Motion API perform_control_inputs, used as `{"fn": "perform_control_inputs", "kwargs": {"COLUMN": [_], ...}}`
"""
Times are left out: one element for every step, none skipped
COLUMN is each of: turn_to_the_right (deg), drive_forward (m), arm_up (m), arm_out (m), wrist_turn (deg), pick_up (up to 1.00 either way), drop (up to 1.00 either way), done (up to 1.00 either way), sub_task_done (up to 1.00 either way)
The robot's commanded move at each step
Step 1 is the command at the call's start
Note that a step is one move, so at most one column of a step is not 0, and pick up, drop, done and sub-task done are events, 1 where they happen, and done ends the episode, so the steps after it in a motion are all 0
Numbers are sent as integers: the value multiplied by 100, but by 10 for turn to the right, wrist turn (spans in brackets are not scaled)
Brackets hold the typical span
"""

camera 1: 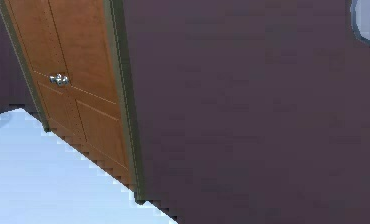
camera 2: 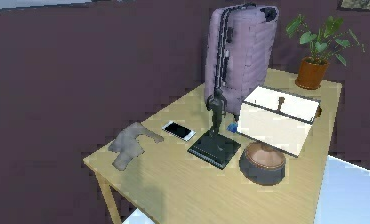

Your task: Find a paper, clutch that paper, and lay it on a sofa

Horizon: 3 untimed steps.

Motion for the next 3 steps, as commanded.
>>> {"fn": "perform_control_inputs", "kwargs": {"turn_to_the_right": [0, 0, 0], "drive_forward": [0, 0, 0], "arm_up": [50, 38, 0], "arm_out": [0, 0, 50], "wrist_turn": [0, 0, 0], "pick_up": [0, 0, 0], "drop": [0, 0, 0], "done": [0, 0, 0], "sub_task_done": [0, 0, 0]}}
